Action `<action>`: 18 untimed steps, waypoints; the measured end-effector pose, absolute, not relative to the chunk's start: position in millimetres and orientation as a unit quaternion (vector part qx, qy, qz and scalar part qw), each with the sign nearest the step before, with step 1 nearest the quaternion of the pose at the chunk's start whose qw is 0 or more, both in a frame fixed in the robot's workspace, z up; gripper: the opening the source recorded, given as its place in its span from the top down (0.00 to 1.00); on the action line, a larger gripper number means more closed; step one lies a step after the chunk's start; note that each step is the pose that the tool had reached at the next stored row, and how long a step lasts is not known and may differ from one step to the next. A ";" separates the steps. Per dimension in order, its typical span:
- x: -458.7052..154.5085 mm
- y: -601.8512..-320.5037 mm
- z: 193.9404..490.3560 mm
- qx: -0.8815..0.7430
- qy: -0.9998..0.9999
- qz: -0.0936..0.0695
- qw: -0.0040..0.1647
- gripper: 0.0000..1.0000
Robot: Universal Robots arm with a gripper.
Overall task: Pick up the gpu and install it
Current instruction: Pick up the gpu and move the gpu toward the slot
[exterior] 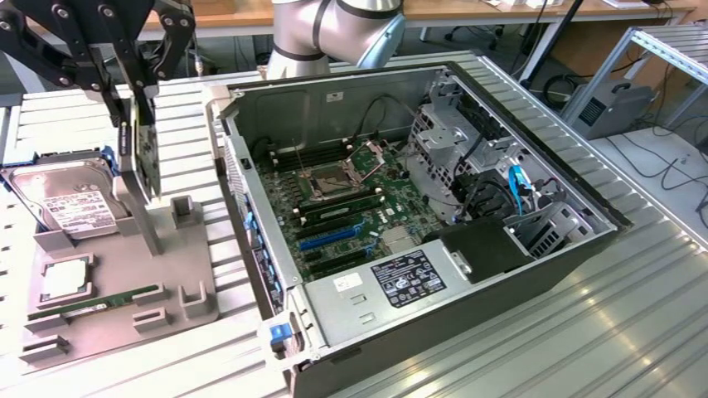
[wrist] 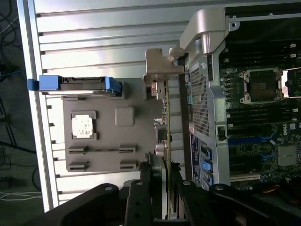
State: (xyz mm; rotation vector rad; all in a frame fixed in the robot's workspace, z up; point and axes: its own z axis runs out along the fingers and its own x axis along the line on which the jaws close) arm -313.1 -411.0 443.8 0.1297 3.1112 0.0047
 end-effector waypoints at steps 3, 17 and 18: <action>-313.1 -411.1 445.7 0.042 0.999 0.002 0.014 0.73; -313.1 -411.1 456.9 0.042 0.999 0.002 0.014 0.73; -313.1 -411.0 457.6 0.042 0.999 0.002 0.014 0.73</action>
